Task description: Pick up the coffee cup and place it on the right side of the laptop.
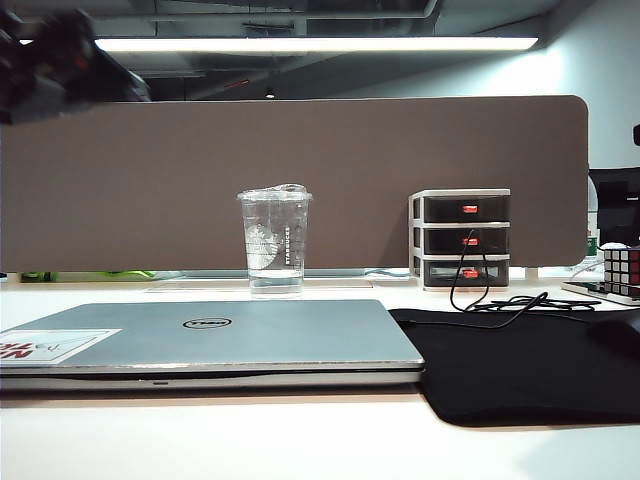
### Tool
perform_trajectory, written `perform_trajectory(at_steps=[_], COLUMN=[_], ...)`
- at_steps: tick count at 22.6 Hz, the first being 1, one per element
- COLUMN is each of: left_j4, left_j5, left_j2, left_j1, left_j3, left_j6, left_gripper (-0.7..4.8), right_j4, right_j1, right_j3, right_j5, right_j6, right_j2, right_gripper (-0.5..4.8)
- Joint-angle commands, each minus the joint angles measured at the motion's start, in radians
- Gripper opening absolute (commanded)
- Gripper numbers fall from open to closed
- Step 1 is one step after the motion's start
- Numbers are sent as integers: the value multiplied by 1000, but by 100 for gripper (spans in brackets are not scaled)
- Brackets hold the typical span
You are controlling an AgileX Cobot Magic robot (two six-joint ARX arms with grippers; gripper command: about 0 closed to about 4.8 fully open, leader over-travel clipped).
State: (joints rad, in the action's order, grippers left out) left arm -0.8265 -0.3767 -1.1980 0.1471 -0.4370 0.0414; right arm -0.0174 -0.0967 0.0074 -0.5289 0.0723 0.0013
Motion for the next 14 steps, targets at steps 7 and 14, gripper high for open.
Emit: perform_trajectory(at_steps=[7, 14], left_j4=[-161, -289], left_j5=[-57, -173], left_j2=[-283, -565], left_j1=[0, 0], left_j3=[-89, -240], left_j6=[143, 98], left_gripper=[479, 479], right_j4=[13, 13], right_j1=[0, 0], right_j3=[-5, -5], right_j5=[-5, -5], right_j6=[-2, -1], right_j2=[-2, -2], right_gripper=[-1, -1])
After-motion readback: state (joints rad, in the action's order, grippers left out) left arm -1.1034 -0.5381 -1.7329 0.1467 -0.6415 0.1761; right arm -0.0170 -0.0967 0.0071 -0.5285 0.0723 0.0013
